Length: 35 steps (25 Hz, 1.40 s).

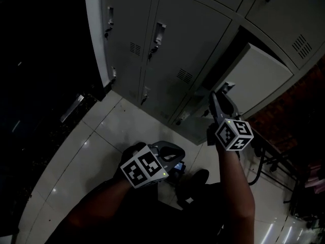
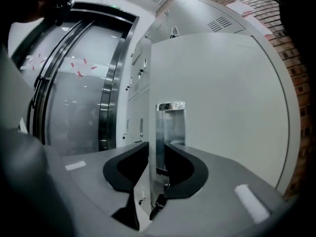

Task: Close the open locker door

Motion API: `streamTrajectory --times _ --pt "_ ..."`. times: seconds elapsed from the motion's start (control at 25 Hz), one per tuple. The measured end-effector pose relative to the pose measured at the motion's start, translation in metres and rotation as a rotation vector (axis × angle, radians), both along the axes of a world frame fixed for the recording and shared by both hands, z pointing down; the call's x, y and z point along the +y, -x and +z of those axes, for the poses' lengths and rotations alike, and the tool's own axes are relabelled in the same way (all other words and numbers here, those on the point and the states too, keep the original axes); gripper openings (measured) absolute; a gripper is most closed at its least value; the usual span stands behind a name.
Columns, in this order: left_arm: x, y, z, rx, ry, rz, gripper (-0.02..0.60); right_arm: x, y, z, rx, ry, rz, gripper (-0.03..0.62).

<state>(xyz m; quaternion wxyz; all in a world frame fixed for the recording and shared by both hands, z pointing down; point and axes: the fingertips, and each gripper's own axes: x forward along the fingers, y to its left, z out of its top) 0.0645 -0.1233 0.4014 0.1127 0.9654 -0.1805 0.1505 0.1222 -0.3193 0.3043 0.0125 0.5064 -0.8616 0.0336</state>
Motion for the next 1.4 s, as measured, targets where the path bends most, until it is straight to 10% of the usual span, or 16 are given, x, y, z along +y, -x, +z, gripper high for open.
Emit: streamTrajectory --times 0.76,1.4 --pt "-0.006 0.022 -0.002 0.015 0.0 -0.046 0.012 -0.118 -0.009 0.002 0.042 0.039 0.229 0.106" --pt "-0.006 0.022 -0.006 0.049 0.002 -0.035 0.012 -0.086 -0.011 0.002 0.032 0.005 0.231 0.104"
